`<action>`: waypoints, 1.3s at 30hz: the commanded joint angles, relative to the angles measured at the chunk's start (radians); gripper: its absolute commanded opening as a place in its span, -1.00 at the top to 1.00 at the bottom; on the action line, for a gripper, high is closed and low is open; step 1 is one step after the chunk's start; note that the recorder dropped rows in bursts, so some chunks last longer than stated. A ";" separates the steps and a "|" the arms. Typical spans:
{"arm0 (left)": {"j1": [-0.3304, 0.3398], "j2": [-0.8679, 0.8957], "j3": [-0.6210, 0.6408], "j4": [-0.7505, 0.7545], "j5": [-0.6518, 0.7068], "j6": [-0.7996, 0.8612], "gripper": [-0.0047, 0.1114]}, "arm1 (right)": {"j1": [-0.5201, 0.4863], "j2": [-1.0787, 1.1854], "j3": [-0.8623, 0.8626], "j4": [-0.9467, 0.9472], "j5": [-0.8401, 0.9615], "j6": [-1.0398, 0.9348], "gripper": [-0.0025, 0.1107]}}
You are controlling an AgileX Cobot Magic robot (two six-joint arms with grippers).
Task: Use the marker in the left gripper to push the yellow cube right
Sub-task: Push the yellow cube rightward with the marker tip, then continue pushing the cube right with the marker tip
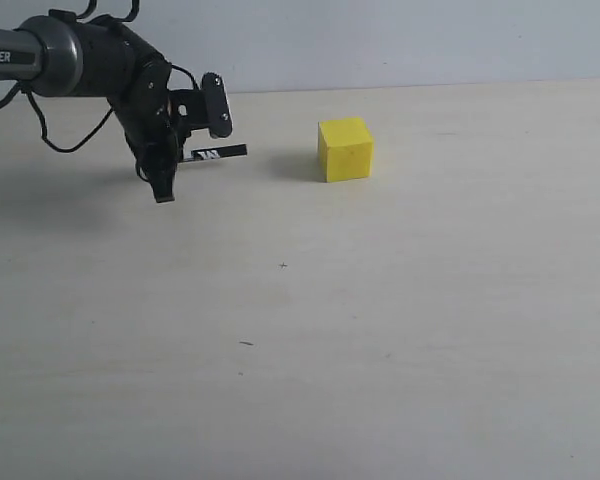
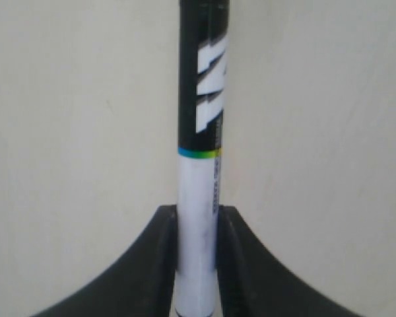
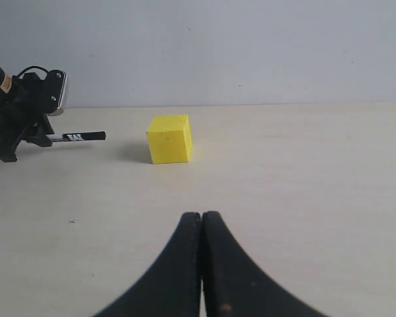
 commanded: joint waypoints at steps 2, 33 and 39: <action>-0.075 0.020 -0.025 -0.012 -0.128 -0.014 0.92 | 0.001 -0.005 0.004 -0.001 -0.007 -0.001 0.96; -0.301 0.175 -0.285 -0.026 -0.087 -0.177 0.92 | 0.001 -0.005 0.004 -0.001 -0.007 -0.001 0.96; -0.269 0.171 -0.294 -0.015 0.021 -0.198 0.92 | 0.001 -0.005 0.004 -0.001 -0.007 -0.001 0.96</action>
